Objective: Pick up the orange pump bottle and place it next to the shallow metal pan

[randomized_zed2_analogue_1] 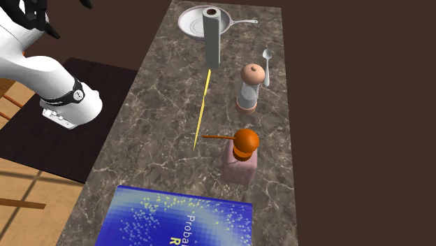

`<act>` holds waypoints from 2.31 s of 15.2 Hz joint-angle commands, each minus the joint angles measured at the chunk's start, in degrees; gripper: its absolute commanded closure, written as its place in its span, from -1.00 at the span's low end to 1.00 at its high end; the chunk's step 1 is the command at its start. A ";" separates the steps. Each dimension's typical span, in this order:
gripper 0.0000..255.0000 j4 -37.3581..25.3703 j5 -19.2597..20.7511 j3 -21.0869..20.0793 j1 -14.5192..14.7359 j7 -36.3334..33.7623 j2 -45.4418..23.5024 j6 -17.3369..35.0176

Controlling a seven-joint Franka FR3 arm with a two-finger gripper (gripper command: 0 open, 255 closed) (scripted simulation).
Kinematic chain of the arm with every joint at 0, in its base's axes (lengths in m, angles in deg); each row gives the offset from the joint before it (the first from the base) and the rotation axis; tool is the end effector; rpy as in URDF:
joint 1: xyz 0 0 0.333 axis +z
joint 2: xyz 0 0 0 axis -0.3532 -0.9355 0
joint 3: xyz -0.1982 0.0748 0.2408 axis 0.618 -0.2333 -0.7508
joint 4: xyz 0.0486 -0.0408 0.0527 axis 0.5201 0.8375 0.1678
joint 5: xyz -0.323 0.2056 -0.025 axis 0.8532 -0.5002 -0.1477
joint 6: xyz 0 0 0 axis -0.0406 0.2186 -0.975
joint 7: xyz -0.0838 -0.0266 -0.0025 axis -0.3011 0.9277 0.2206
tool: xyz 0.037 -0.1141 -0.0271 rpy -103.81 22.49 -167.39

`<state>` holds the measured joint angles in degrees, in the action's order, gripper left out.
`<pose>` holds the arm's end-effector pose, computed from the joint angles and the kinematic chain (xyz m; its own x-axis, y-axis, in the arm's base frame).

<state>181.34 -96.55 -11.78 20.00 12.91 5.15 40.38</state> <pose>0.2635 -0.0044 0.5329 0.9579 -0.1672 -0.2335 -0.1988 -0.9728 -0.1189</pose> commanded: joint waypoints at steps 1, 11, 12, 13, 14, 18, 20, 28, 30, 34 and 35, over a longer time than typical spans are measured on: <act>-1.00 0.00 0.00 0.00 0.00 0.00 0.00 0.00; -1.00 -12.65 0.74 3.91 0.04 5.47 -23.44 9.82; -1.00 -14.31 0.63 4.25 0.05 6.00 -25.78 10.38; -1.00 -16.05 0.48 4.59 0.05 6.54 -28.12 10.87; -1.00 -17.85 0.30 4.91 0.04 7.07 -30.45 11.29; -1.00 -25.82 -0.73 6.06 -0.13 9.16 -39.82 12.16; -1.00 -30.29 -1.40 6.51 -0.34 10.16 -44.54 12.13; -1.00 -52.44 -4.70 7.33 -2.45 13.27 -64.40 8.66; -1.00 -59.57 -5.57 7.25 -3.36 13.66 -69.91 6.80; -1.00 -77.98 -7.32 6.68 -5.81 13.63 -82.81 0.97; -1.00 -80.97 -7.53 6.53 -6.22 13.50 -84.75 -0.09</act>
<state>104.56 -103.76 -5.11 14.39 26.43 -76.83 41.76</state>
